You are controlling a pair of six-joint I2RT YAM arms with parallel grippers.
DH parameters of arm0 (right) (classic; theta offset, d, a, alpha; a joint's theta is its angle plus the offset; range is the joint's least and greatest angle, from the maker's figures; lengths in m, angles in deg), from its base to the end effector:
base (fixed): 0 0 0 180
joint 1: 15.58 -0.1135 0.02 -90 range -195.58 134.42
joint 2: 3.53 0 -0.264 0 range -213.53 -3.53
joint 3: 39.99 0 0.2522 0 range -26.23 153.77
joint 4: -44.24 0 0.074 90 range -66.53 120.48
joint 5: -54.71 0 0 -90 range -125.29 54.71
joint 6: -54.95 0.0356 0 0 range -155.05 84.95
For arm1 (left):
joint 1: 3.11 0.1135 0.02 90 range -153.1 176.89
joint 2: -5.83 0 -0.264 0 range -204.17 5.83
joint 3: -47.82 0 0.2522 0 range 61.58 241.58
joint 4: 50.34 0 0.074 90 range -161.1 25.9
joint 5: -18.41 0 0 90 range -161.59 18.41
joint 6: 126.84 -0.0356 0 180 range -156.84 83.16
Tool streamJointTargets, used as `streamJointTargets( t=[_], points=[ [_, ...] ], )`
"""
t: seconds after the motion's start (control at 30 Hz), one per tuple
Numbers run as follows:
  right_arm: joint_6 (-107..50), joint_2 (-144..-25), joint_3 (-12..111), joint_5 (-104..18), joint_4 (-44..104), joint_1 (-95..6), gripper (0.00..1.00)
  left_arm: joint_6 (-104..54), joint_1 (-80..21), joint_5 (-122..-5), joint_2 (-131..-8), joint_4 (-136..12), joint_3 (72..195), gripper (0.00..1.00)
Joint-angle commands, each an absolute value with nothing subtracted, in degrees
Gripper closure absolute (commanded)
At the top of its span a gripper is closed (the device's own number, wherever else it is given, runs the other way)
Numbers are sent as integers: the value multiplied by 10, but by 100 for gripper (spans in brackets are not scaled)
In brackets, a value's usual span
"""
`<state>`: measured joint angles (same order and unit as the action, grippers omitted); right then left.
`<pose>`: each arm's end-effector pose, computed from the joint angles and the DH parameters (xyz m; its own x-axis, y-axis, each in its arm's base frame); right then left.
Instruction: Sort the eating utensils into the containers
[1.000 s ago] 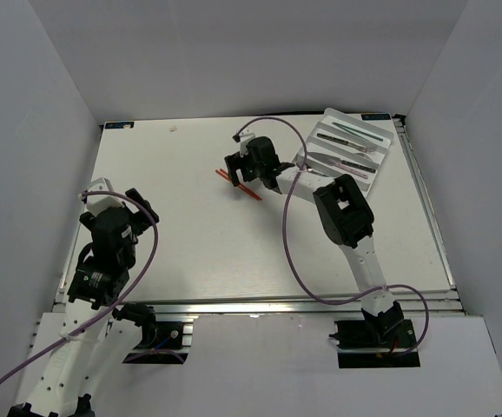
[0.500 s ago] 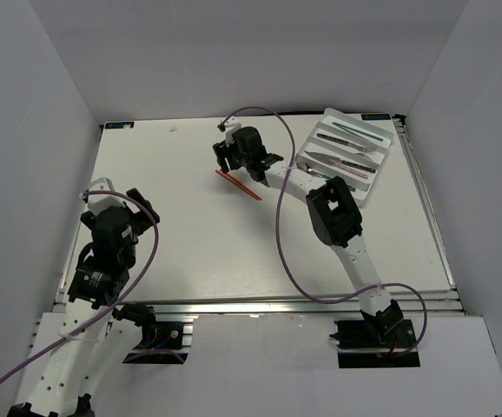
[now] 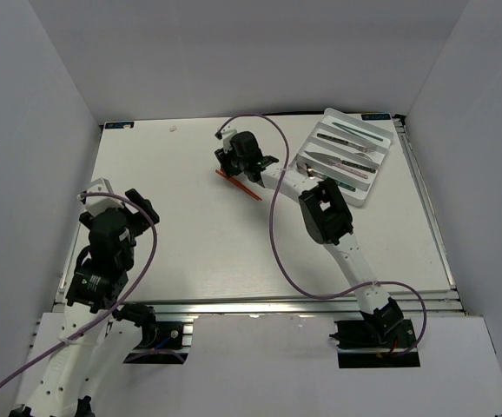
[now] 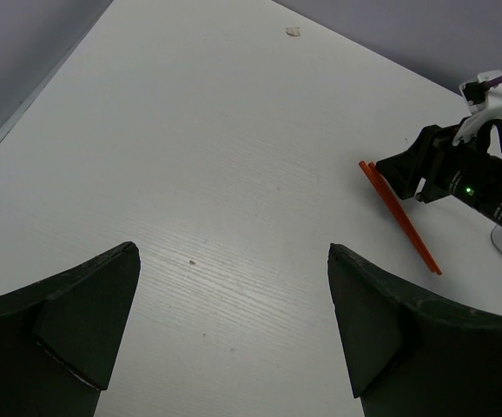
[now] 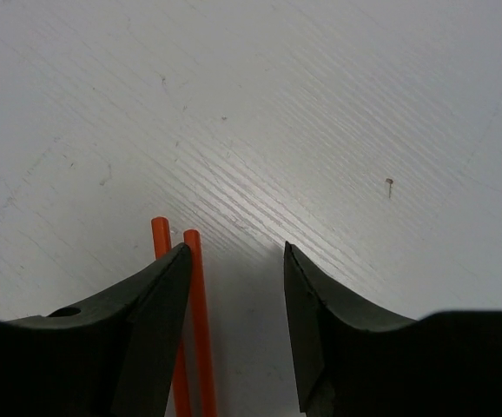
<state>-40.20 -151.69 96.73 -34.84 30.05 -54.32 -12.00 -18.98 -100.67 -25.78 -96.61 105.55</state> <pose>0.4606 0.3692 0.1553 -0.2804 -0.3400 -0.8977 -0.6480 0.7569 -0.0843 0.1204 -0.0163 0.3267 -0.2167 -0.3201 -0.9223 -0.3206 0.9157 -0.2424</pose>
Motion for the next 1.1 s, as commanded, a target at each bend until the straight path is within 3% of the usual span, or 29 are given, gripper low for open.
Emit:
streamJointTargets(
  t=[0.0, 0.8, 1.07],
  points=[
    [-415, -1522, 1007, -364, 285, -542, 48, -126, -191, -998, -251, -960, 1051, 2],
    [-472, -1529, 1022, -401, 171, -539, 52, -125, -191, -1001, -246, -961, 1051, 2],
    [-505, -1491, 972, -371, 95, -528, 57, -125, -191, -1001, -247, -962, 1051, 2]
  ],
)
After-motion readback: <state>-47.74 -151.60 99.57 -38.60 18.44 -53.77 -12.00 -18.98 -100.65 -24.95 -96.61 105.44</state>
